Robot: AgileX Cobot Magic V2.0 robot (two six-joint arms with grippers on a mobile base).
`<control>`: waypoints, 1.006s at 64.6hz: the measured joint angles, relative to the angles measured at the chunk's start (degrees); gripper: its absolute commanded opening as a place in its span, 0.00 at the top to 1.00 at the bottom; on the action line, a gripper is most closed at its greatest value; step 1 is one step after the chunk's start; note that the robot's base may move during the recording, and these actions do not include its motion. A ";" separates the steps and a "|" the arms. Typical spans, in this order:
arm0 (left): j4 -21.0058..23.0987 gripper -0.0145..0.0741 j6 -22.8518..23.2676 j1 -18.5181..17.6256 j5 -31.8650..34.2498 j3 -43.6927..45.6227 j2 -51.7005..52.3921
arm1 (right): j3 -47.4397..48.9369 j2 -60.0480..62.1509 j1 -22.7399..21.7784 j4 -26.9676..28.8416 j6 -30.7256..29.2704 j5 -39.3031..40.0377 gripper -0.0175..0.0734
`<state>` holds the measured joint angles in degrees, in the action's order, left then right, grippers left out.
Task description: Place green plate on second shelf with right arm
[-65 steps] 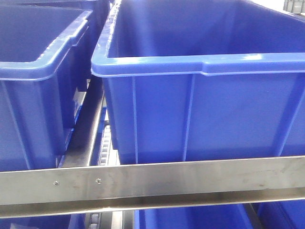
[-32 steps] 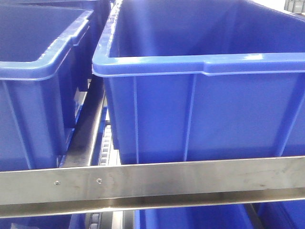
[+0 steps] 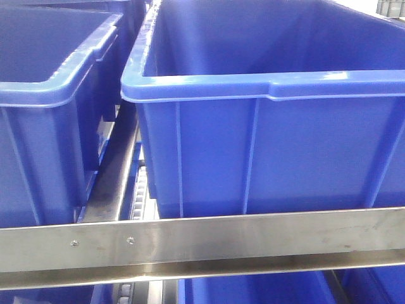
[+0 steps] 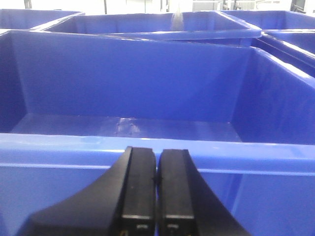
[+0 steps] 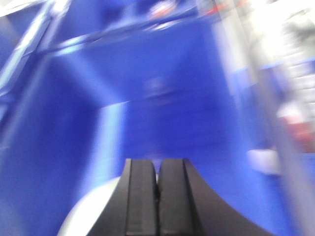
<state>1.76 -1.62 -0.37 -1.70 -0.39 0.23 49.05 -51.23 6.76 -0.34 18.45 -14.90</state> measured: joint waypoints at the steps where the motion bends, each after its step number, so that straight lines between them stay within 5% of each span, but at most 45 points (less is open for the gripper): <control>1: 0.00 0.69 0.00 0.00 0.00 0.00 0.00 | -0.88 1.13 -0.73 -0.25 0.00 0.00 0.75; 19: 0.00 0.69 0.00 0.00 0.00 0.00 0.00 | -16.32 25.02 -7.94 -4.60 -3.92 6.18 0.75; 30: 0.00 0.69 0.00 0.00 0.00 0.00 0.00 | -27.02 34.98 -7.94 -3.85 -8.69 10.40 0.75; 65: 0.00 0.69 0.00 0.00 0.00 0.00 0.00 | -50.37 51.67 -2.15 -0.79 -10.91 23.87 0.75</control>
<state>1.76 -1.62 -0.37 -1.70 -0.39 0.23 -1.32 0.43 4.61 -1.13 7.54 8.97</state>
